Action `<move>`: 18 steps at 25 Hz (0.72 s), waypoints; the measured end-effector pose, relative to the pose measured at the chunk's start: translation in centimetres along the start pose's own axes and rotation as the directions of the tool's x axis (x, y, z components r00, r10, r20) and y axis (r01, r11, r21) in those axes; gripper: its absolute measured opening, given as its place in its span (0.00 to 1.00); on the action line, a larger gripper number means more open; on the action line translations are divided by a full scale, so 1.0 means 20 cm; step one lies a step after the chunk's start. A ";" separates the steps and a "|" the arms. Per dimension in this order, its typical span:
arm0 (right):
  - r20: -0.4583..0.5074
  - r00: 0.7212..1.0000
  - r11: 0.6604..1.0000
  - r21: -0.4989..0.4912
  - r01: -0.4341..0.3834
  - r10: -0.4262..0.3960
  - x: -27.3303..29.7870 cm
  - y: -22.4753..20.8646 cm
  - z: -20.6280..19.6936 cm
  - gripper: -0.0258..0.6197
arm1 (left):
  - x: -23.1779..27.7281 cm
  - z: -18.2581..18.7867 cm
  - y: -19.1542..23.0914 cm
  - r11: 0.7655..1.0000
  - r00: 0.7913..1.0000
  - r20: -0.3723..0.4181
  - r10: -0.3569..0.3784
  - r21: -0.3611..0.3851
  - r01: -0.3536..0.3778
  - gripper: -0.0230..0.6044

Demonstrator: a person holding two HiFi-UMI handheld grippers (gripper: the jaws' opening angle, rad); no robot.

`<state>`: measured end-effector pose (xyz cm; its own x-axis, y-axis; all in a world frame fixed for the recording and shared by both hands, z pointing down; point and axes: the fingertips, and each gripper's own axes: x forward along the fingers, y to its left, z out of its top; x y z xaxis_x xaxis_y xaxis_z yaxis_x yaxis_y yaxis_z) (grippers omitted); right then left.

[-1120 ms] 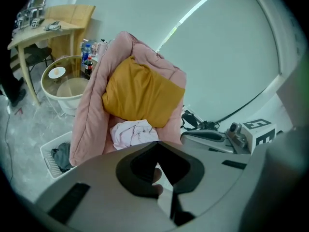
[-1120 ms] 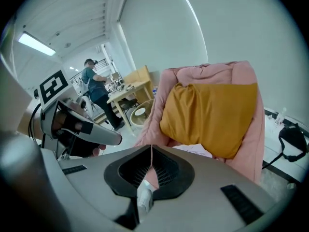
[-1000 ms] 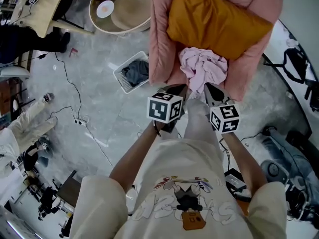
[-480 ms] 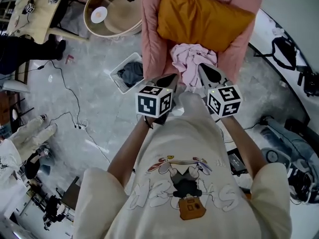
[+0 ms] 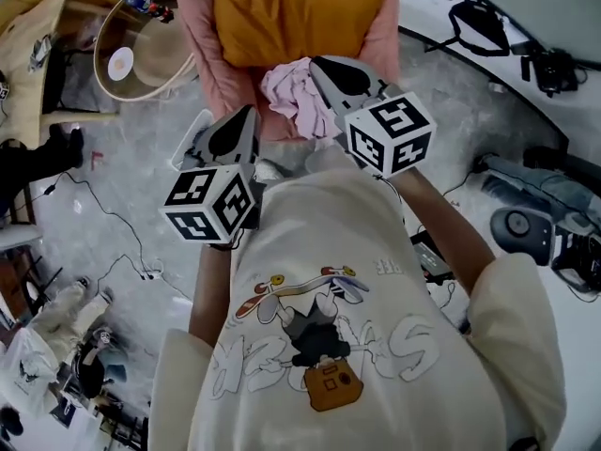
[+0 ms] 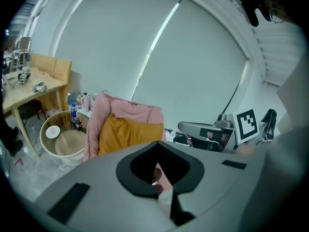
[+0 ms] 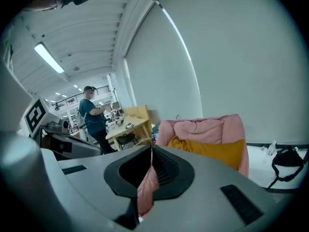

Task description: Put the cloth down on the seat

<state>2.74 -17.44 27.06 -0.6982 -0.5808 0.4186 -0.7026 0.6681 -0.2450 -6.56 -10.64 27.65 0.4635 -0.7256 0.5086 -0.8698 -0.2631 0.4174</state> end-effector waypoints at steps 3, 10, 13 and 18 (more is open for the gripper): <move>0.044 0.999 1.000 0.010 -0.006 0.005 -0.09 0.02 0.09 0.08 | -0.02 0.09 -0.09 0.999 0.999 0.037 -0.026 0.036 0.025 0.04; 0.029 0.998 0.993 -0.103 -0.052 0.056 -0.28 0.12 0.11 0.07 | 0.00 0.09 -0.31 0.991 0.995 0.028 -0.094 0.093 0.091 0.04; -0.006 0.996 0.983 -0.161 -0.091 0.091 -0.31 0.16 0.04 0.07 | 0.02 0.06 -0.38 0.990 0.994 0.016 -0.104 0.094 0.102 0.04; -0.009 0.993 0.990 -0.076 -0.118 0.118 -0.35 0.18 -0.03 0.07 | 0.00 0.03 -0.43 0.990 0.994 0.020 -0.110 0.091 0.108 0.04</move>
<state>5.14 -10.72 23.83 -0.7749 -0.4936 0.3948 -0.6027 0.7653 -0.2260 0.84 -8.77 23.66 0.5533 -0.7047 0.4442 -0.8264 -0.3971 0.3993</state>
